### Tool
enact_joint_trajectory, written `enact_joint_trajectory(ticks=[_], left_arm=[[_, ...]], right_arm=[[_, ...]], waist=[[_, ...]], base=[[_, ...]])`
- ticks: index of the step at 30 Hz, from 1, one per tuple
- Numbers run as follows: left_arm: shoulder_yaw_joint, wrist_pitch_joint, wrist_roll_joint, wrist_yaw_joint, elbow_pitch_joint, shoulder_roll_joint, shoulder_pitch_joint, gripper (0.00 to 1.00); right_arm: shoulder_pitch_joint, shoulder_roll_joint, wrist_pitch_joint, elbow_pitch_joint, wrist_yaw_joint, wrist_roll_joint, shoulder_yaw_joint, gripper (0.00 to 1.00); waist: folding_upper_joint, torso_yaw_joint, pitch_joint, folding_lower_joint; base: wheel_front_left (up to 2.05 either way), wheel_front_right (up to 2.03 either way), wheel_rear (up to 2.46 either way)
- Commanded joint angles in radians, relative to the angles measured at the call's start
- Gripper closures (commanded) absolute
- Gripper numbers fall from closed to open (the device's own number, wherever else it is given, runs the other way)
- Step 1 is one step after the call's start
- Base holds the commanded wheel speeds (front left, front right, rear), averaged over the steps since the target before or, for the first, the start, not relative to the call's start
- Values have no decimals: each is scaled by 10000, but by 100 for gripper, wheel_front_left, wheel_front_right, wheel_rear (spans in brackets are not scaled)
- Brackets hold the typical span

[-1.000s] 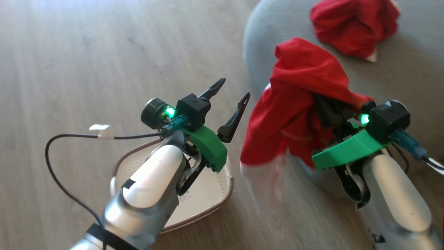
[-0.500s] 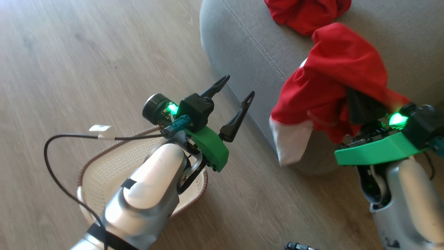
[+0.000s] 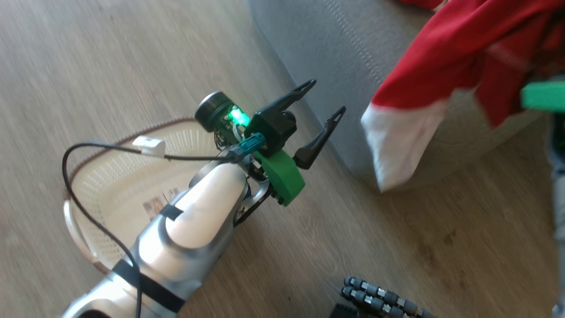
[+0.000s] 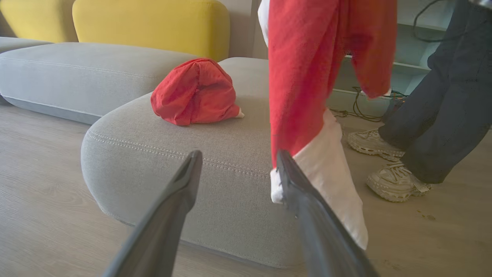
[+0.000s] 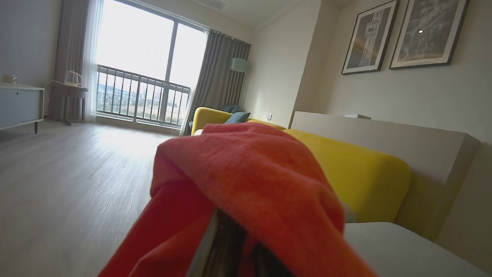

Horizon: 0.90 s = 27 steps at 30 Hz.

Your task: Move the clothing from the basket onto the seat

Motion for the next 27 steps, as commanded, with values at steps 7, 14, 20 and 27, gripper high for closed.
enact_joint_trajectory(ticks=[7,14,20,27], left_arm=[[-167,-96,154,-62,34,107,-971,0],[-625,-51,186,-85,237,178,-1550,0],[-1013,-42,149,-93,321,177,-1897,0],[-1375,-68,14,-96,408,120,-2013,0]], right_arm=[[-1912,-1216,-65,623,-4,-689,-758,100],[-3833,-2306,-65,2119,-4,-1034,-1770,100],[-5461,-3275,-65,3732,-4,-1648,-3085,100],[-7047,-4104,-63,5803,-4,-2207,-4164,100]], waist=[[0,602,1724,-1],[0,1094,2868,-1],[0,1721,3600,-1],[0,2573,4188,-1]], base=[[0,0,0],[0,0,0],[0,0,0],[0,0,0]])
